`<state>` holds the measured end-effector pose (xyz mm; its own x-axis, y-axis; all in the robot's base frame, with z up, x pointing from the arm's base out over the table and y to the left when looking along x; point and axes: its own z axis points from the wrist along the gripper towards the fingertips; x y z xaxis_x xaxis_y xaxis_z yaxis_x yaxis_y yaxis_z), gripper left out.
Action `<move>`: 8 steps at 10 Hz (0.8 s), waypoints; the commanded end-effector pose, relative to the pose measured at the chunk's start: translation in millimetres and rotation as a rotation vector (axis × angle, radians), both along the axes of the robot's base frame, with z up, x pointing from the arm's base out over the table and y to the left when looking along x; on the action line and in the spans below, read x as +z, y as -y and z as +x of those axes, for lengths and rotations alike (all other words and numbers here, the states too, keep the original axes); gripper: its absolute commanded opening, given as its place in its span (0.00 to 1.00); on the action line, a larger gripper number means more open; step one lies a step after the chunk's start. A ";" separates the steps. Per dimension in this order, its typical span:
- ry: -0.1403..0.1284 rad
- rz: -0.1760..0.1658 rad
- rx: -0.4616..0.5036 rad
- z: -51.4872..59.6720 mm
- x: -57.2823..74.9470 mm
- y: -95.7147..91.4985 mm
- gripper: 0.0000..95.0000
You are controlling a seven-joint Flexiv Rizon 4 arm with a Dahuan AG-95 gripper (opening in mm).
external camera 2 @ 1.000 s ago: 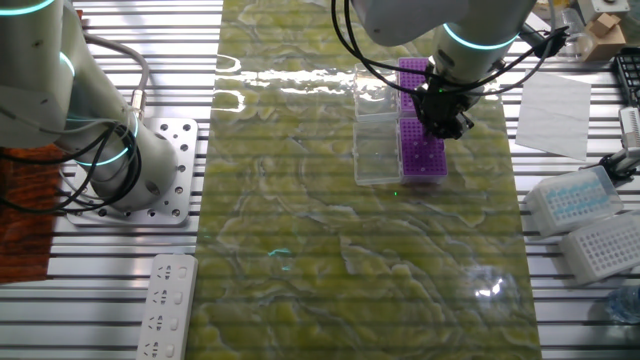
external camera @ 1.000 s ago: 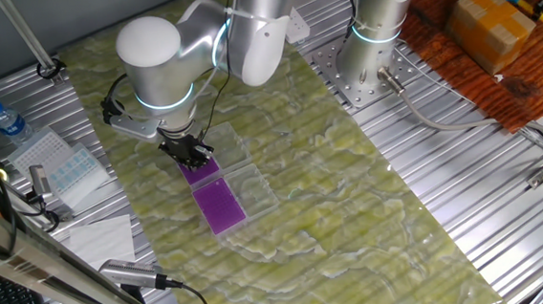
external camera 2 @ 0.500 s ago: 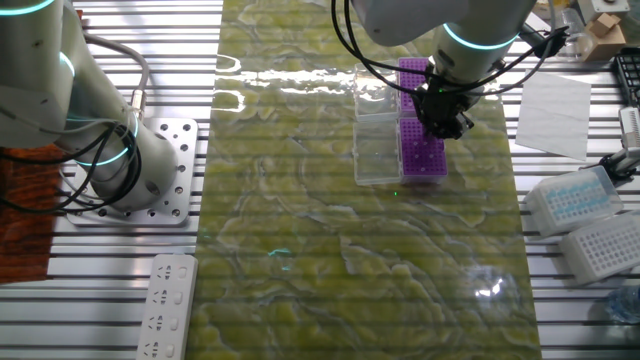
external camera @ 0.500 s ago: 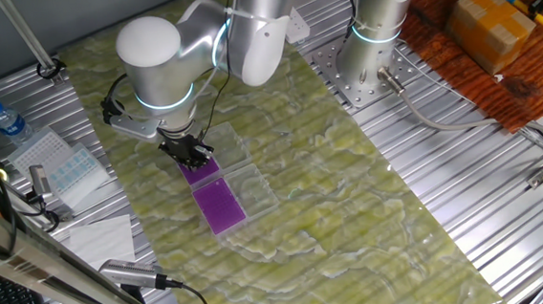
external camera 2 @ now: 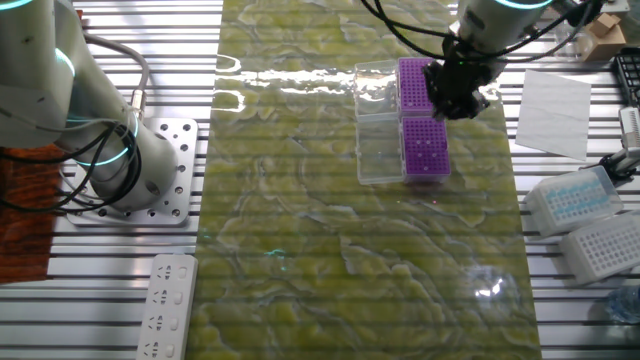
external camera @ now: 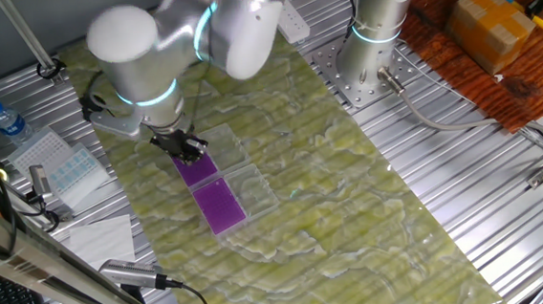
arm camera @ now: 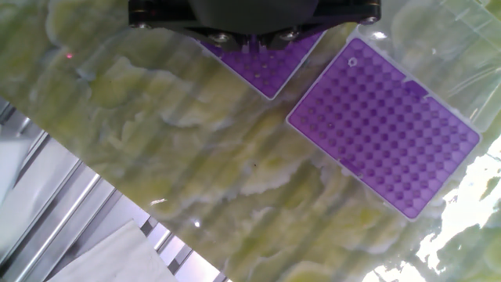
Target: Transfer all small pipette tips from one holder to another
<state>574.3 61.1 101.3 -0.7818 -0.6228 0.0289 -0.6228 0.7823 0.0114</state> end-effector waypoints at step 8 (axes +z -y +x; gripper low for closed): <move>0.017 -0.007 -0.194 -14.1 -8.9 -90.5 0.00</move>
<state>562.9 145.5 94.5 -0.8815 -0.4716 0.0216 -0.4718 0.8817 -0.0021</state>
